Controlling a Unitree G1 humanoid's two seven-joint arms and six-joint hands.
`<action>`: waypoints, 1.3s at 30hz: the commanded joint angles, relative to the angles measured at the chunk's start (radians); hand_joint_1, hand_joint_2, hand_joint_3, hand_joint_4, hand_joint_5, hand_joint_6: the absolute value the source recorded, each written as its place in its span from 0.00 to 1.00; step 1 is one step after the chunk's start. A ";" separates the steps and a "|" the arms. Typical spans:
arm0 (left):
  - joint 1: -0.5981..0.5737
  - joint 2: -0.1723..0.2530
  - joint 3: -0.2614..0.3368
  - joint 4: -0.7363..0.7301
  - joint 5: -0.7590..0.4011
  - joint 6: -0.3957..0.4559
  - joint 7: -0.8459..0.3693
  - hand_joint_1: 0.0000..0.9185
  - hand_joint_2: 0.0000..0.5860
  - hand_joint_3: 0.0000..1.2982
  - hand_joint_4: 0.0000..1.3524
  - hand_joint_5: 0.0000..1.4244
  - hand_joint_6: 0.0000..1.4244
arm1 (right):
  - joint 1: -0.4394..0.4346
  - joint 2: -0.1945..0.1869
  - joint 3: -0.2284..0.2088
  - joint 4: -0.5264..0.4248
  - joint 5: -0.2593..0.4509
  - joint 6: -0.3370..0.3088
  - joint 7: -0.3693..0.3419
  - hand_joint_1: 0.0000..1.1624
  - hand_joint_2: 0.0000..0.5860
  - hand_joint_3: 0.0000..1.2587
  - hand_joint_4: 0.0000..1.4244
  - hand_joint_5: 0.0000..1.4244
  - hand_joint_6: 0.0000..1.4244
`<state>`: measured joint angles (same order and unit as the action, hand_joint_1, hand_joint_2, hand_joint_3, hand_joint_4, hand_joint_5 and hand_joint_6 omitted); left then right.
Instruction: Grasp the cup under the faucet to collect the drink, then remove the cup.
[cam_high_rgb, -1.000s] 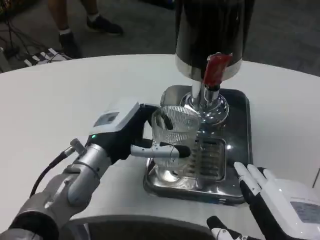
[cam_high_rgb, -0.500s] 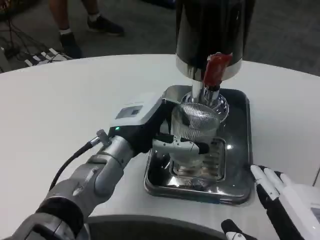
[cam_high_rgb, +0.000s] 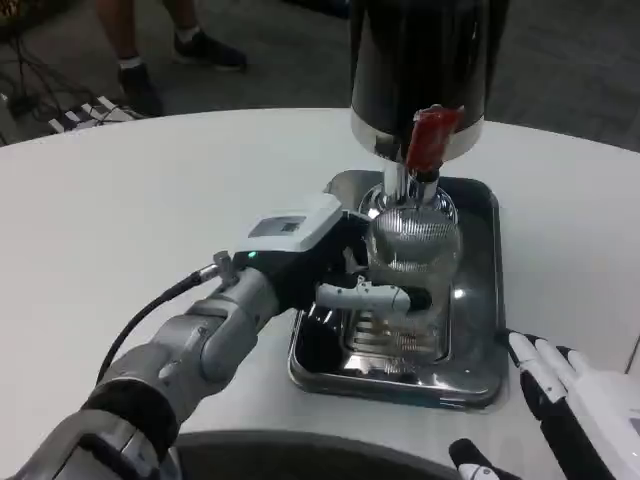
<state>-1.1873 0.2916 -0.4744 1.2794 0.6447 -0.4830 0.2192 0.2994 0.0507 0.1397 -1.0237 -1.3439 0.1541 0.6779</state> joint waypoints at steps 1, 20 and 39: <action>0.004 0.014 -0.004 0.004 0.006 -0.005 -0.012 0.08 0.00 0.36 0.24 0.35 0.51 | -0.001 0.014 -0.003 0.009 0.009 -0.007 -0.012 0.22 0.69 0.02 0.00 0.00 0.10; 0.092 0.196 0.158 -0.084 -0.170 -0.239 -0.159 0.00 0.02 0.30 0.19 0.28 0.40 | -0.035 0.020 -0.009 0.047 0.028 0.010 -0.015 0.23 0.70 0.03 0.00 0.00 0.11; 0.023 0.029 0.554 -0.350 -0.920 0.014 -1.077 0.00 0.08 0.17 0.15 0.22 0.23 | -0.067 0.020 0.020 0.074 0.008 0.017 -0.014 0.24 0.70 0.03 0.00 0.00 0.11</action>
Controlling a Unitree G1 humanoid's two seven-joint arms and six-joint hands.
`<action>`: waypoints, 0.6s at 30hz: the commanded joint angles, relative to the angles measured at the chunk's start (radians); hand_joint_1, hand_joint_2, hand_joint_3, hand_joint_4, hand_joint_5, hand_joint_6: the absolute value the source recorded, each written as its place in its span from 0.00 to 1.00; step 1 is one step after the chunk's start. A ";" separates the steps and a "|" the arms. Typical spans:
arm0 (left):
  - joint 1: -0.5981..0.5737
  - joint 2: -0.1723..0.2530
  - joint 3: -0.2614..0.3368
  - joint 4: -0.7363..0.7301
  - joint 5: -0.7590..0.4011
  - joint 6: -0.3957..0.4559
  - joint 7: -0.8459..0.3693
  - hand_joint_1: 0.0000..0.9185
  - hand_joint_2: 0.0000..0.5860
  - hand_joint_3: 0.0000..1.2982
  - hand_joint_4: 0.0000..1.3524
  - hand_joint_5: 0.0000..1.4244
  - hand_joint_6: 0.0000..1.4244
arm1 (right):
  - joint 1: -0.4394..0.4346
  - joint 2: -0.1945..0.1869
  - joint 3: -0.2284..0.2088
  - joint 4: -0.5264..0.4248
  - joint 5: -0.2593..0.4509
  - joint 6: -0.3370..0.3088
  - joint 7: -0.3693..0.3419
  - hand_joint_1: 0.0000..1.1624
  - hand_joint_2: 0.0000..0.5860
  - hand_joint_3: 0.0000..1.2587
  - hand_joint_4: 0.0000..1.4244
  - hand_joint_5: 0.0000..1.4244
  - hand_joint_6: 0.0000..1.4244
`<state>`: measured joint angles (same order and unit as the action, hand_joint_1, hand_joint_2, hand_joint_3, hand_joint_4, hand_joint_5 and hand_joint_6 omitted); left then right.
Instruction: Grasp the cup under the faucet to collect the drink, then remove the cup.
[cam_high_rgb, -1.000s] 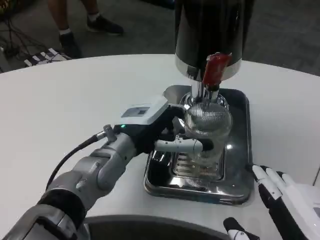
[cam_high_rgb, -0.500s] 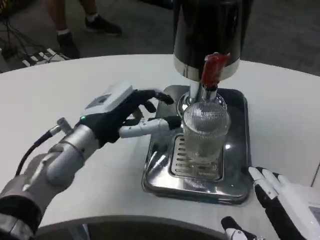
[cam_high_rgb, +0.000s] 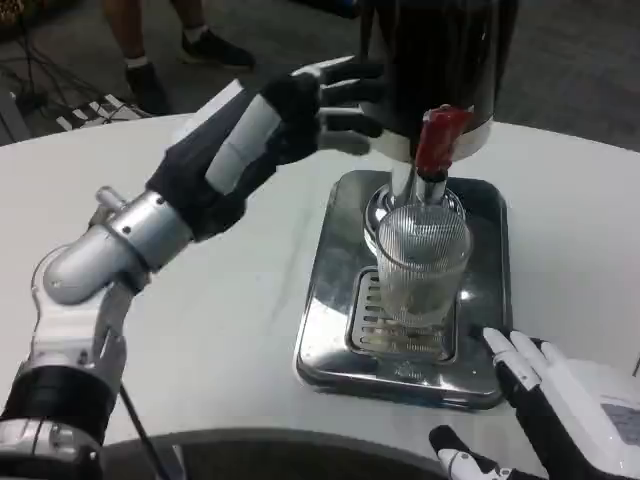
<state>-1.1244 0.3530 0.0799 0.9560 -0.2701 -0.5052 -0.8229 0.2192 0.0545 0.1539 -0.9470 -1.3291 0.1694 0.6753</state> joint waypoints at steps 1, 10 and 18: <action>-0.047 -0.039 0.001 -0.028 -0.001 0.041 -0.038 0.00 0.08 0.17 0.15 0.22 0.23 | 0.014 0.015 0.006 -0.005 -0.007 0.003 -0.012 0.24 0.69 0.03 0.00 0.00 0.11; -0.138 -0.083 -0.016 0.032 0.068 0.072 -0.009 0.00 0.09 0.17 0.15 0.22 0.23 | 0.026 0.015 0.004 -0.016 0.003 0.003 -0.015 0.24 0.69 0.04 0.00 0.00 0.11; -0.193 -0.096 -0.037 0.107 0.112 0.131 -0.045 0.00 0.10 0.17 0.13 0.21 0.23 | 0.038 0.017 0.003 -0.022 0.011 0.005 -0.021 0.25 0.69 0.04 0.00 0.00 0.11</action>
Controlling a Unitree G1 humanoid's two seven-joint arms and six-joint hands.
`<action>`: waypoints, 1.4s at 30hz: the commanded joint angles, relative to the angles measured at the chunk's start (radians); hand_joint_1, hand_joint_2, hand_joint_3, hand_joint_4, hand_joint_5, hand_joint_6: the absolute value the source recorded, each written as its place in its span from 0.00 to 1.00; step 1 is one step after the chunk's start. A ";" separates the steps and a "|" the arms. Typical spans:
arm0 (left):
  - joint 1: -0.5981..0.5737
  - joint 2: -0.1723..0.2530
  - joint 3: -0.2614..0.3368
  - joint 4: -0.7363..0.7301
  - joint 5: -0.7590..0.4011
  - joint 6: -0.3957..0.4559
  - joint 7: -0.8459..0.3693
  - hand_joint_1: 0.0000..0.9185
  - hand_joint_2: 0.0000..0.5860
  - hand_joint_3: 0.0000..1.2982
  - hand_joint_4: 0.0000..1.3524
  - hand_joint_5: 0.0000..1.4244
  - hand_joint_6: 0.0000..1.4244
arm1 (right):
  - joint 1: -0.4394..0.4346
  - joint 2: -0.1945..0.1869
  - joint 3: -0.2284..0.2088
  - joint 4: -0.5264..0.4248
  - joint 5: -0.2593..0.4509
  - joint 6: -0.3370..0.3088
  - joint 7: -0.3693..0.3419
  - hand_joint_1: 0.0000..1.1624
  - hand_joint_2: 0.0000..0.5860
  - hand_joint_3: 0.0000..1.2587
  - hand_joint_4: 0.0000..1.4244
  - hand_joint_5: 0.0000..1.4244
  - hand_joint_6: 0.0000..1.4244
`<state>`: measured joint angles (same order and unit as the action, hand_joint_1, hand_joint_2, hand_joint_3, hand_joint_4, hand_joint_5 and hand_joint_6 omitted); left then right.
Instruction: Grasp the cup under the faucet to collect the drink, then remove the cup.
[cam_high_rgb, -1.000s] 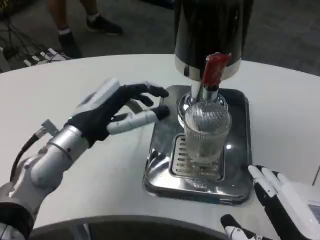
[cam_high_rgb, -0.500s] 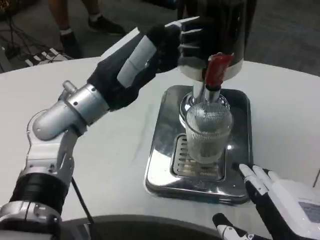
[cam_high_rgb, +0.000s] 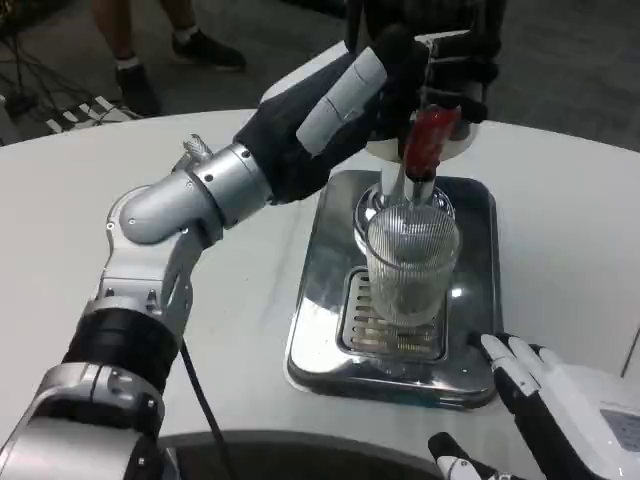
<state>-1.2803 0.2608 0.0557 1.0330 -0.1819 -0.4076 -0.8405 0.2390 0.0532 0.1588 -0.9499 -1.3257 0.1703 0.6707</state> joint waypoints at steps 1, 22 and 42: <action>-0.038 -0.005 -0.015 0.037 0.028 0.040 -0.034 0.00 0.10 0.17 0.13 0.21 0.23 | 0.020 0.018 -0.003 -0.020 0.008 0.004 -0.017 0.25 0.69 0.04 0.00 0.00 0.11; -0.026 0.058 -0.143 0.103 0.233 -0.162 -0.007 0.00 0.09 0.16 0.12 0.19 0.21 | -0.040 0.023 -0.068 0.017 0.270 0.138 -0.054 0.21 0.63 0.05 0.00 0.03 0.17; -0.035 0.070 -0.225 0.139 0.348 -0.362 0.129 0.00 0.00 0.13 0.07 0.14 0.17 | -0.121 -0.002 -0.076 0.132 0.481 0.244 -0.246 0.36 0.52 0.02 0.00 0.05 0.20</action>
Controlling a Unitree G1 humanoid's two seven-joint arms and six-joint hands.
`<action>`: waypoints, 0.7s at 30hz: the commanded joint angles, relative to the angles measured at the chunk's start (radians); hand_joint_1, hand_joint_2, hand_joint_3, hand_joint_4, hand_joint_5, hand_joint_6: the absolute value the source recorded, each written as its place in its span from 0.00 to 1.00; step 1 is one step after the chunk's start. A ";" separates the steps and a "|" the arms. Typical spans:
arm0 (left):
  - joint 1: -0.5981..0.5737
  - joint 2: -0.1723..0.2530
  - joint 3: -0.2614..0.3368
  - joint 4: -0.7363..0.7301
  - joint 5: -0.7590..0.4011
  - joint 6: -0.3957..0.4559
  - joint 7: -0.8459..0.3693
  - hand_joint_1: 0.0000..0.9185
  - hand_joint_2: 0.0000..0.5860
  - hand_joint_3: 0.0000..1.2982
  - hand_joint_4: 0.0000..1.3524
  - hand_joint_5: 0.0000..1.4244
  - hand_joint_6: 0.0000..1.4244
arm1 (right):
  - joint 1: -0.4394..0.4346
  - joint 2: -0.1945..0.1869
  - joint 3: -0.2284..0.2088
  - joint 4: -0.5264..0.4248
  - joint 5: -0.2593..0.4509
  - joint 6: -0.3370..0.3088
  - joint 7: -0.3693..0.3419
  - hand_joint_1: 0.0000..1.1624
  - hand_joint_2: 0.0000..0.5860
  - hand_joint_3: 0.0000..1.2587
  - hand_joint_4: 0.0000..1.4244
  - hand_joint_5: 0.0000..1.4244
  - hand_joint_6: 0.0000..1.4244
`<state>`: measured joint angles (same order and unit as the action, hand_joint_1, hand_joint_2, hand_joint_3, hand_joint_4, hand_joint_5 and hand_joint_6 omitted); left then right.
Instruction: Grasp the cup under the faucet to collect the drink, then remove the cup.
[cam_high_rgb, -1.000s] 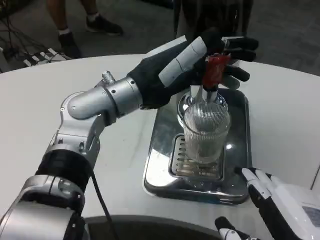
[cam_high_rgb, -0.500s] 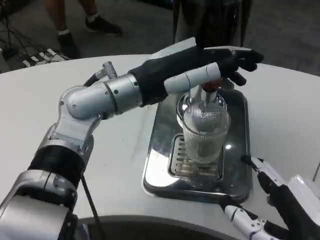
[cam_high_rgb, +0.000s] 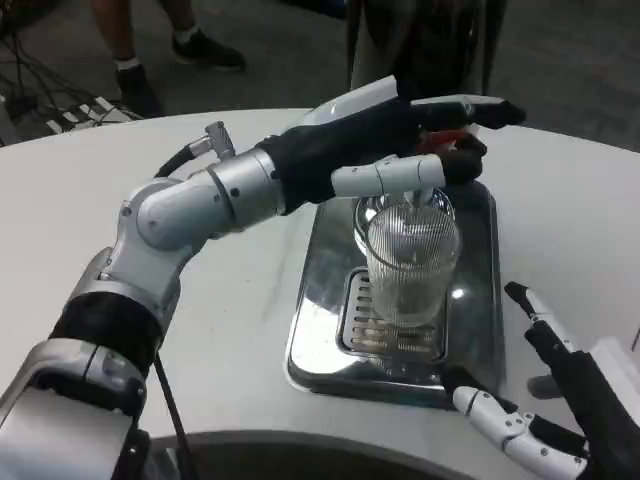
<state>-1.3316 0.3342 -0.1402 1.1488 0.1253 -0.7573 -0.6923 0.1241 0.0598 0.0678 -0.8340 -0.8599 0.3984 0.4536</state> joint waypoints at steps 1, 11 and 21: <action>0.015 -0.004 -0.030 0.025 0.042 -0.015 -0.018 0.00 0.00 0.13 0.07 0.14 0.17 | -0.007 -0.011 0.018 0.017 0.018 0.019 -0.034 0.37 0.52 0.02 0.00 0.05 0.20; 0.013 -0.010 -0.057 0.035 0.070 -0.074 0.016 0.00 0.00 0.15 0.06 0.12 0.17 | -0.013 -0.024 0.049 0.030 0.023 0.047 -0.076 0.37 0.52 0.02 0.00 0.05 0.19; 0.010 -0.014 -0.060 0.038 0.071 -0.094 0.022 0.00 0.00 0.16 0.06 0.12 0.17 | -0.051 -0.029 0.053 0.096 0.068 0.011 -0.196 0.40 0.49 0.00 0.00 0.07 0.20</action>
<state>-1.3324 0.3309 -0.1788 1.1698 0.1657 -0.8461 -0.6439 0.0774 0.0292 0.1223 -0.7662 -0.8141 0.4396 0.3107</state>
